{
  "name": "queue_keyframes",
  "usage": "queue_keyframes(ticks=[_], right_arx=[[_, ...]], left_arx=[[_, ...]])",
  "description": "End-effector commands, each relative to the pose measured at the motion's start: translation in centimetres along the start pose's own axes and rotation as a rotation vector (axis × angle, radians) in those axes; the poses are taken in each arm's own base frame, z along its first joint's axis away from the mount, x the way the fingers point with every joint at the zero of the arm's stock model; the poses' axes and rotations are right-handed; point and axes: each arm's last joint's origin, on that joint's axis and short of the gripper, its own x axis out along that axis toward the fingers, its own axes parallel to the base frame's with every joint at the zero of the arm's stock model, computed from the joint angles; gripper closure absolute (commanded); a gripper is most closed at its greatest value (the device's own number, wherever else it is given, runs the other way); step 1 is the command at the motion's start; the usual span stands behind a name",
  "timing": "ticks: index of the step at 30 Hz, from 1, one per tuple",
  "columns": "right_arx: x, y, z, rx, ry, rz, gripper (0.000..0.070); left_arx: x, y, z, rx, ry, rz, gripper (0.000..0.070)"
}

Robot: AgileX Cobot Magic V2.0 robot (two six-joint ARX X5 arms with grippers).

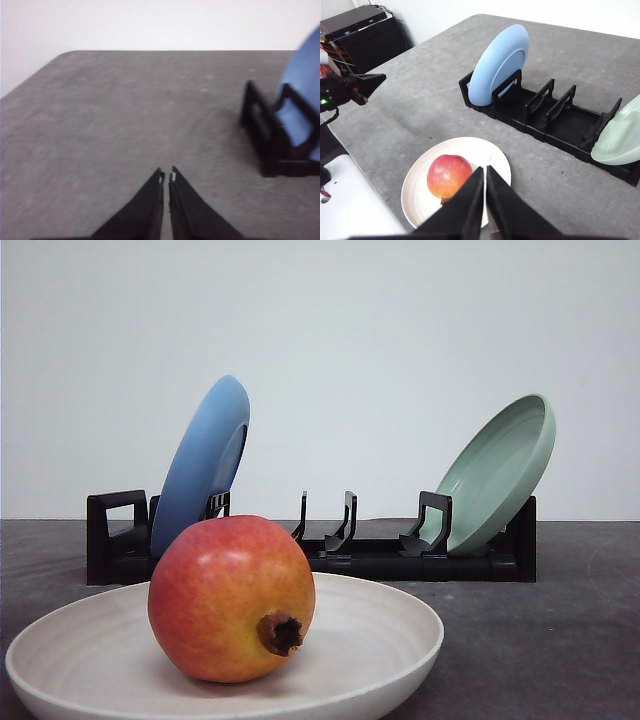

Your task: Place pomegranate in white plate

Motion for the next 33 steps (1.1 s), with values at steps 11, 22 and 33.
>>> queue_keyframes(ticks=[11,22,33], right_arx=[[-0.1,0.1,0.3,-0.001,-0.014,0.009,0.0700],[-0.1,0.1,0.3,-0.001,-0.014,0.009,0.0700],[-0.1,0.1,0.3,-0.001,-0.014,0.009,0.0700]], left_arx=[[0.8,0.2,-1.9,-0.008,-0.028,0.029,0.0700],[0.9,-0.2,-2.3,0.024,-0.012,-0.093,0.0700],[0.9,-0.2,-2.2,0.029,-0.019,-0.094,0.0700]])
